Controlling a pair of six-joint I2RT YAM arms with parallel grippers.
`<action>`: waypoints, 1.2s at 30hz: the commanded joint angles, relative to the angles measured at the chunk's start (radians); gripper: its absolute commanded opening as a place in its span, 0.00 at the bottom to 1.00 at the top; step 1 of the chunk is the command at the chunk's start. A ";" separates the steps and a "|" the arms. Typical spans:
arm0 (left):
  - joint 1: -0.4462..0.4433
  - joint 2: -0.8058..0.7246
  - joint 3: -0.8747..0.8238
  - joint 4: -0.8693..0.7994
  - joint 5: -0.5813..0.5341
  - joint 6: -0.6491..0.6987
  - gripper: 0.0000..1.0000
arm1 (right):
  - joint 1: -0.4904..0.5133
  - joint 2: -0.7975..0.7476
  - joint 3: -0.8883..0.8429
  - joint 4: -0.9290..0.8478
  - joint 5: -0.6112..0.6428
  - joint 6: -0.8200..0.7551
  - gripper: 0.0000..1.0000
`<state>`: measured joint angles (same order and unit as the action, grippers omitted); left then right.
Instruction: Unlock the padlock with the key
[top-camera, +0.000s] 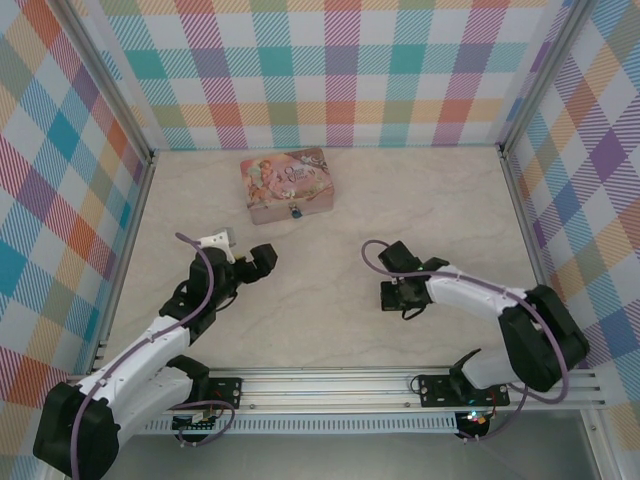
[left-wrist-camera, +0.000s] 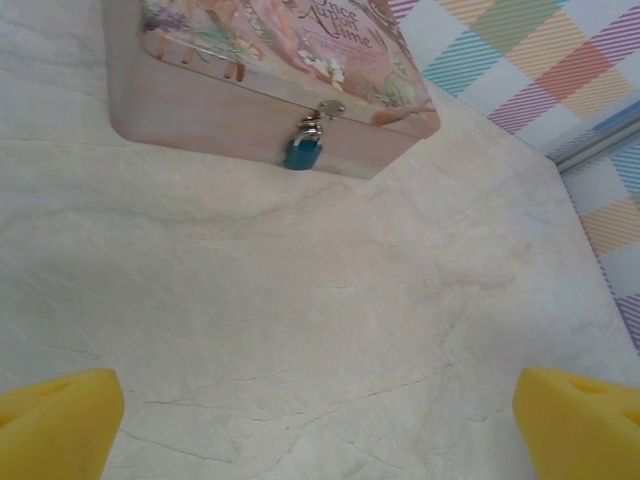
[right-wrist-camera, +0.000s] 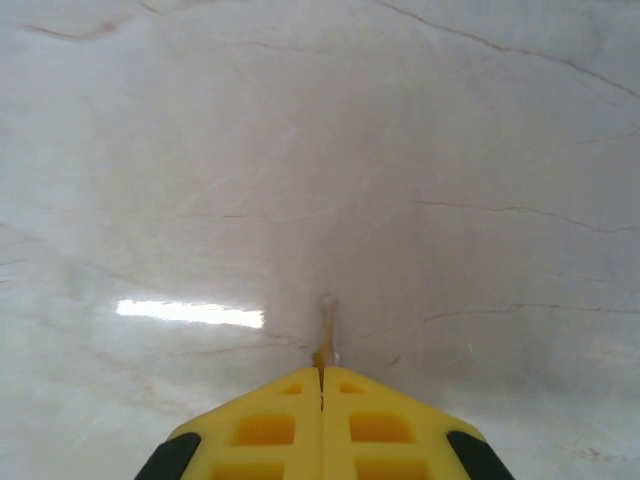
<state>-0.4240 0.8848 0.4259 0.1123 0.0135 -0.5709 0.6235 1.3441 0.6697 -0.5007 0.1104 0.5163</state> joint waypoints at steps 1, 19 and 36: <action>-0.026 0.022 0.071 0.049 0.055 -0.051 1.00 | 0.008 -0.132 -0.036 0.153 -0.075 -0.003 0.00; -0.164 0.340 0.404 -0.016 0.281 -0.553 0.88 | 0.009 -0.449 -0.079 0.584 -0.210 -0.031 0.00; -0.273 0.398 0.265 0.311 0.178 -1.198 0.66 | 0.077 -0.197 0.022 0.804 -0.186 -0.025 0.00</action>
<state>-0.6819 1.2762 0.7109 0.3309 0.2070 -1.6192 0.6834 1.1267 0.6506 0.2157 -0.0795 0.4904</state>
